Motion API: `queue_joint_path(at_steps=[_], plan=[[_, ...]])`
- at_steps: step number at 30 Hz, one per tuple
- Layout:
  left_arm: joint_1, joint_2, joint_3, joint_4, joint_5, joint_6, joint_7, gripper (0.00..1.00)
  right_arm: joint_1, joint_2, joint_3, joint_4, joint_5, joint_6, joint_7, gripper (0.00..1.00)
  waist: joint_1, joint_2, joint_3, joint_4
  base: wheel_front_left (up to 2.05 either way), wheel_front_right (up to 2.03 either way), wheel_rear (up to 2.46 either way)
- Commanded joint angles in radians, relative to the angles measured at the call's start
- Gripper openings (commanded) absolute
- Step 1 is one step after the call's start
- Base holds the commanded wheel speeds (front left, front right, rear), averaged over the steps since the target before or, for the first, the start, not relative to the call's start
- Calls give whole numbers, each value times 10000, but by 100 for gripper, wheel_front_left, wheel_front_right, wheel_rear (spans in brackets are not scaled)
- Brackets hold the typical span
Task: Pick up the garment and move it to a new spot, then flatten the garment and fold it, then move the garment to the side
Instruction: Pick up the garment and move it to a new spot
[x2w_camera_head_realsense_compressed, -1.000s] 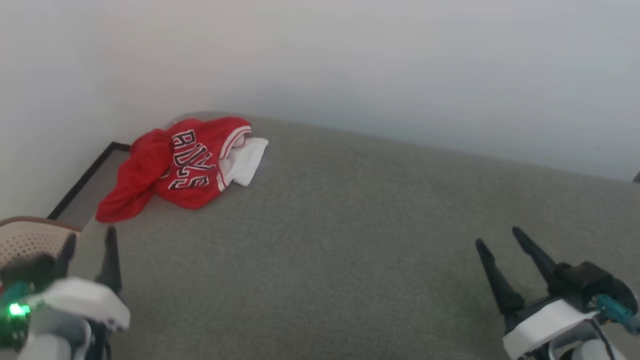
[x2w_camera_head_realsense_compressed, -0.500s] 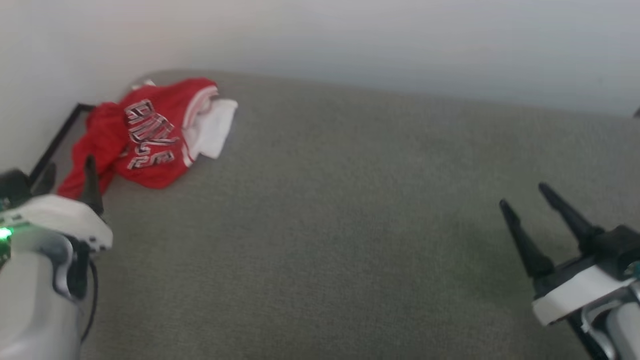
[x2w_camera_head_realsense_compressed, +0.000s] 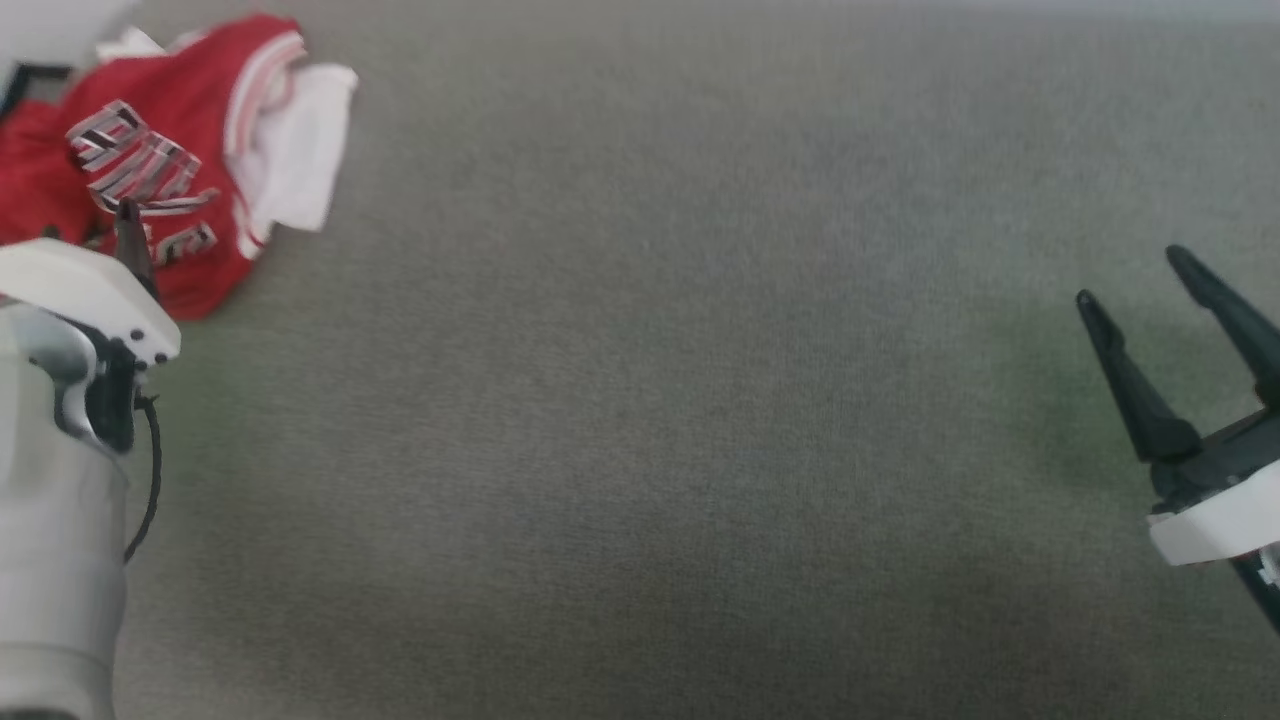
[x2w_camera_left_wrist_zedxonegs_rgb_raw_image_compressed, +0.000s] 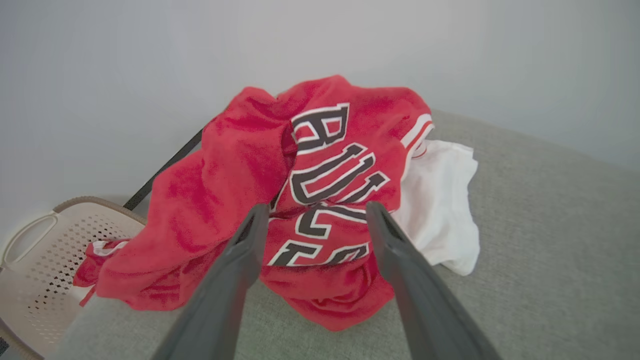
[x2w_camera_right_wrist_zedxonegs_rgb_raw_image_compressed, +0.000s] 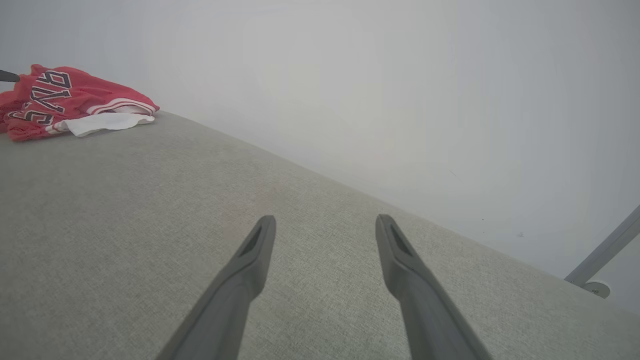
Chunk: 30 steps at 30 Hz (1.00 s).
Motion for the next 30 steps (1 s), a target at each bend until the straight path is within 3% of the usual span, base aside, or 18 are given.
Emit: queue_joint_path(at_steps=[1,4,13,19,21,22,23,30], plan=[[-334,45,-51,301,29,127,159,100,-130,-121,-53,-126,58,-3,24,100,0,0,641,-228,0,0,0],[-1167,-10,-113,1196,-89,314,989,100,-193,-375,-212,-395,99,-3,85,100,0,0,1149,-244,0,0,0],[-2214,-239,-441,2530,-129,304,2608,100,-279,-645,-446,-889,108,-3,233,100,0,0,1836,-296,0,0,0],[-2211,-395,-604,2889,-190,1,3128,100,-300,-729,-550,-1036,143,-3,312,100,0,0,2076,-469,0,0,0],[-2180,-383,-512,2957,-286,190,3133,100,-266,-741,-636,-1062,125,-3,314,100,0,0,2137,-508,0,0,0],[-2201,-391,-471,2980,-350,235,3121,65,-250,-747,-680,-1078,125,-3,310,100,0,0,2172,-520,0,0,0],[-2231,-404,-415,2987,-398,236,3017,0,-230,-739,-727,-1077,121,-3,302,100,0,0,2193,-523,0,0,0],[-2945,184,-667,2640,-70,345,1938,0,-21,-510,-1056,-976,44,-3,201,100,0,0,2034,-398,0,0,0]])
